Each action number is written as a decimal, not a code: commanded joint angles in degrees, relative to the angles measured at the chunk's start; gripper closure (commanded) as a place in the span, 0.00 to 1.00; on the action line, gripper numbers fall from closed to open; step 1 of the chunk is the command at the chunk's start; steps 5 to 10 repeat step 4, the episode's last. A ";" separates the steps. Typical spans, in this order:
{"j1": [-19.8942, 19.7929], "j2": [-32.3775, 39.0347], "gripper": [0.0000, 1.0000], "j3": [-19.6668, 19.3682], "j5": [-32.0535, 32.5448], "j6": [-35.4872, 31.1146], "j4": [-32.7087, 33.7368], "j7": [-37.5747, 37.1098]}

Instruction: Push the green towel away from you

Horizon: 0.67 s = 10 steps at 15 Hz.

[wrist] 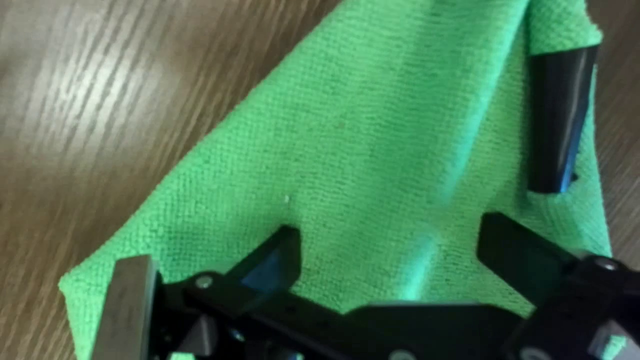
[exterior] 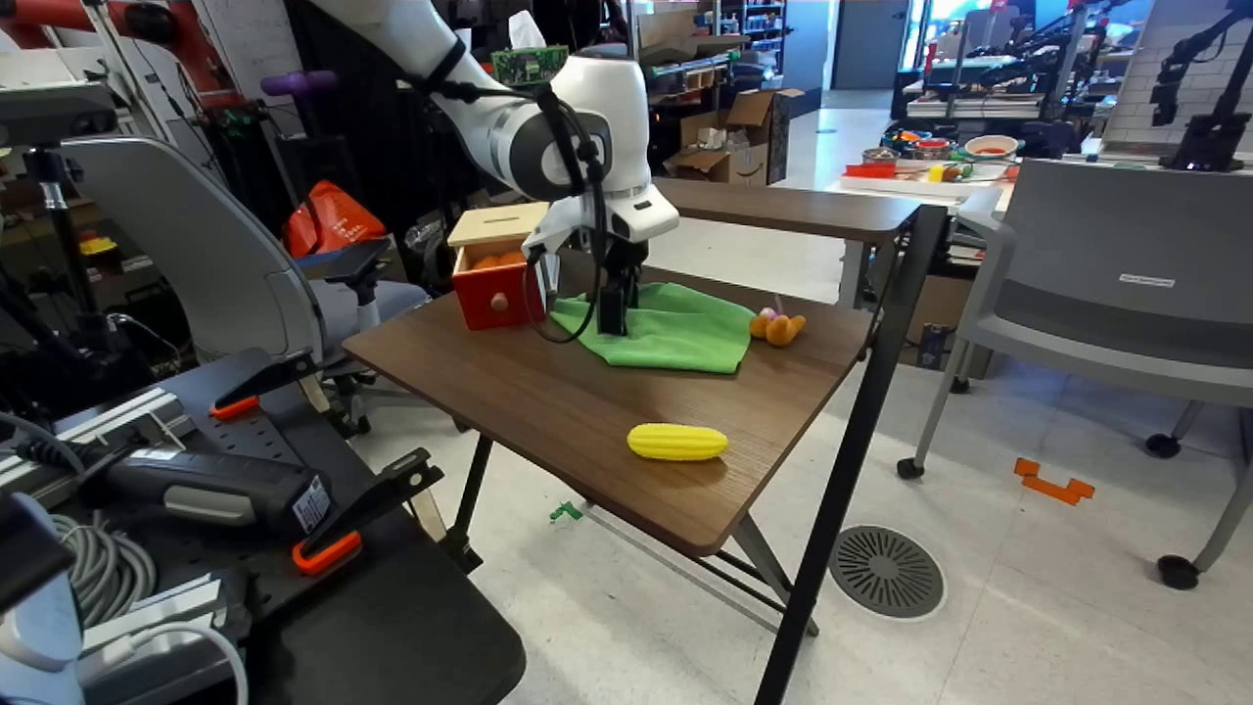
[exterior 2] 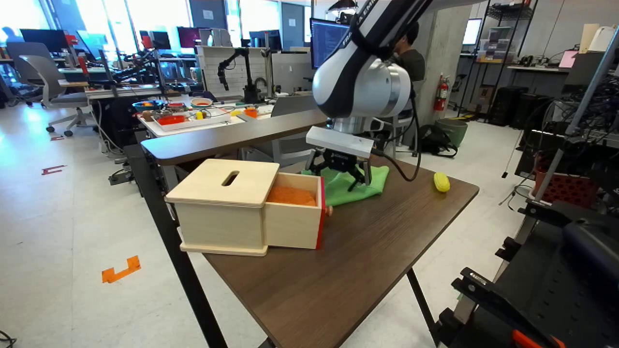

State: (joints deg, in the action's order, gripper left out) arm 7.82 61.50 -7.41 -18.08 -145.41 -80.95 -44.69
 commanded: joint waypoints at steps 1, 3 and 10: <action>-1.85 -11.86 0.00 1.83 0.67 -3.46 -13.36 4.35; -1.46 -6.89 0.00 1.11 1.08 -2.15 -7.10 2.44; -1.78 -9.35 0.00 1.40 0.93 -2.56 -9.53 3.46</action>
